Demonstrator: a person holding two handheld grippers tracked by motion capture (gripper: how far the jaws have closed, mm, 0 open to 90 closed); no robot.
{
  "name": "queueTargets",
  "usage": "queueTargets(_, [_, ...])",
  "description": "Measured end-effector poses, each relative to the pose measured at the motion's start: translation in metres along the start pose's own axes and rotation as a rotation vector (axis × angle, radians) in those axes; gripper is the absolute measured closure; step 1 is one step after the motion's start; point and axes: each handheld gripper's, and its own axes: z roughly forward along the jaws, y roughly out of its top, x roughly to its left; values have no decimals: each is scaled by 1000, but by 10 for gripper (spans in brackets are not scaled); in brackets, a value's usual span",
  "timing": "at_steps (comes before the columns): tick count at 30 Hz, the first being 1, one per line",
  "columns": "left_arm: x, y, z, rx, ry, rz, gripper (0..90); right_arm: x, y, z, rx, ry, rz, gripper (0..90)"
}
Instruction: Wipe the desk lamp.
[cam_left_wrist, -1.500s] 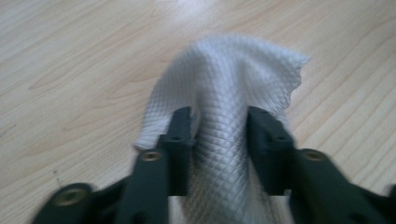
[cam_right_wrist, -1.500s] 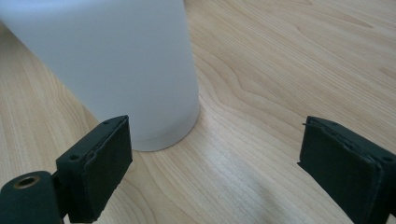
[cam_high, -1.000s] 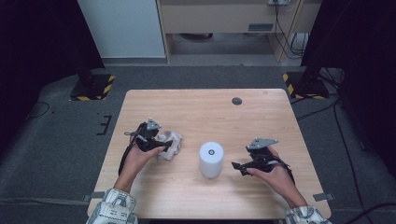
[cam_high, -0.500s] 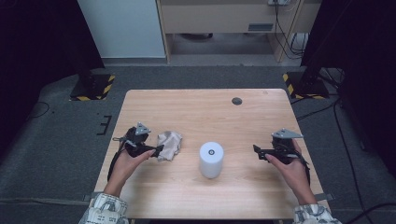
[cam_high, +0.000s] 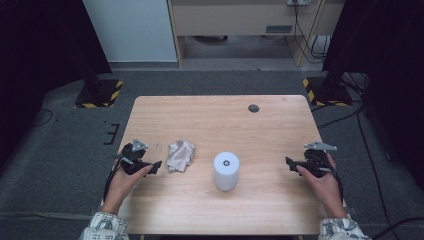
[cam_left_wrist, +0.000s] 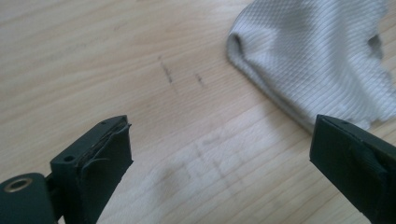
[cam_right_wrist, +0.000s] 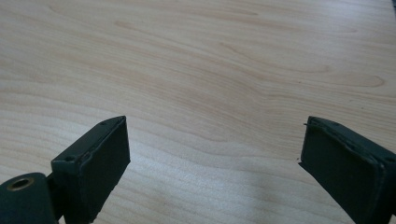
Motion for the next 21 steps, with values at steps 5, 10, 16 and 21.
queueTargets(5, [14,-11,3,9,21,-45,57,-2,-2,7,36,0,-5,82])
queueTargets(10, [15,-14,8,20,22,-36,56,-13,-5,14,45,-29,57,80])
queueTargets(16, [12,-16,15,31,12,-28,52,-16,-11,25,91,-53,75,59])
queueTargets(21, [8,-17,22,39,0,-21,40,-12,-13,30,73,-84,46,31])
